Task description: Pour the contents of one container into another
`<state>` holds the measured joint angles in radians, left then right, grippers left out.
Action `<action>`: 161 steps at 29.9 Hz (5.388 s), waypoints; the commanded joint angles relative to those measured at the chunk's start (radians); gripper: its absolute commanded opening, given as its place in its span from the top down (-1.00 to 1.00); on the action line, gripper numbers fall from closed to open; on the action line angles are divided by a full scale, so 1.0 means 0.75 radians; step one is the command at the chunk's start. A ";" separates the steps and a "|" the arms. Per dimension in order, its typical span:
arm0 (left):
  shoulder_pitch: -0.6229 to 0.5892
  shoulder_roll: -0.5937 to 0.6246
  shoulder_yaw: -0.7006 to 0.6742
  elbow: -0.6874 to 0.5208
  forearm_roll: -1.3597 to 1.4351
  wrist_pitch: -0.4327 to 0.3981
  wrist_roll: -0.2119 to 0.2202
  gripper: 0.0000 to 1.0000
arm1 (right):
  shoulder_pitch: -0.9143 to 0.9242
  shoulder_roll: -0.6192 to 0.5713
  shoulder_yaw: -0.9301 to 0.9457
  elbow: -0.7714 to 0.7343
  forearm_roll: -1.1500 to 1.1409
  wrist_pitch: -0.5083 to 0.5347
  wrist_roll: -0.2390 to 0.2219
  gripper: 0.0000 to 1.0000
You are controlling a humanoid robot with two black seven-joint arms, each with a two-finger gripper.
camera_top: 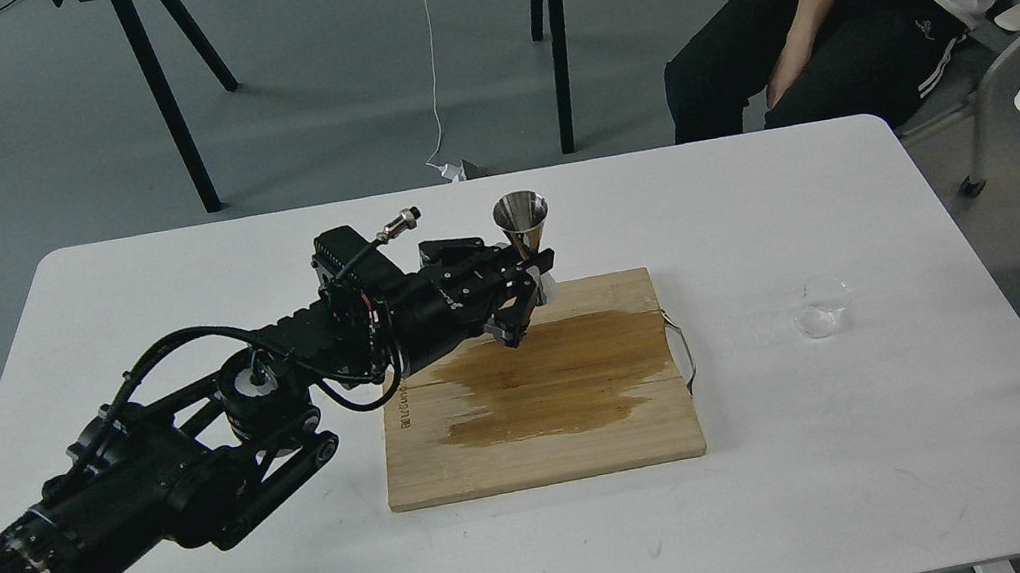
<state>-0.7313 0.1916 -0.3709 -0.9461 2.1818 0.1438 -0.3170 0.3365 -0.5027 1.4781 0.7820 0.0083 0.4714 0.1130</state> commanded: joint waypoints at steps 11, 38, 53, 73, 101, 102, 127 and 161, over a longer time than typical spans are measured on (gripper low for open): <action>0.010 -0.172 0.157 0.286 0.000 0.001 0.059 0.86 | -0.011 -0.023 0.009 0.017 0.001 -0.011 -0.001 -1.00; 0.010 -0.196 0.163 0.317 0.000 0.001 0.179 0.63 | -0.013 -0.031 0.023 0.019 0.003 -0.009 0.001 -1.00; 0.014 -0.196 0.161 0.310 0.000 0.003 0.177 0.21 | -0.013 -0.031 0.034 0.019 0.005 -0.009 0.001 -1.00; 0.030 -0.063 0.175 0.121 0.000 -0.022 0.147 -0.41 | -0.013 -0.029 0.036 0.019 0.005 -0.009 0.001 -1.00; 0.249 0.634 -0.272 -0.485 -0.468 -0.020 -0.141 -0.99 | -0.044 -0.074 0.036 0.005 -0.001 0.023 0.005 -1.00; 0.249 0.632 -0.297 -0.477 -0.526 -0.024 -0.170 -0.99 | -0.046 -0.086 0.036 -0.014 0.001 0.023 0.003 -1.00; 0.192 0.458 -0.693 0.289 -2.917 -0.843 -0.175 -1.00 | -0.630 0.085 -0.005 0.645 0.586 -0.082 -0.249 -0.99; 0.112 0.297 -0.704 0.589 -3.108 -0.843 0.003 -1.00 | -0.394 0.382 -0.177 0.361 0.564 -0.604 -0.245 -1.00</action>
<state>-0.6358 0.4171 -0.8987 -0.5030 -0.1484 -0.4889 -0.3137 0.0024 -0.2225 1.3603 1.0698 0.4311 0.0685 -0.0716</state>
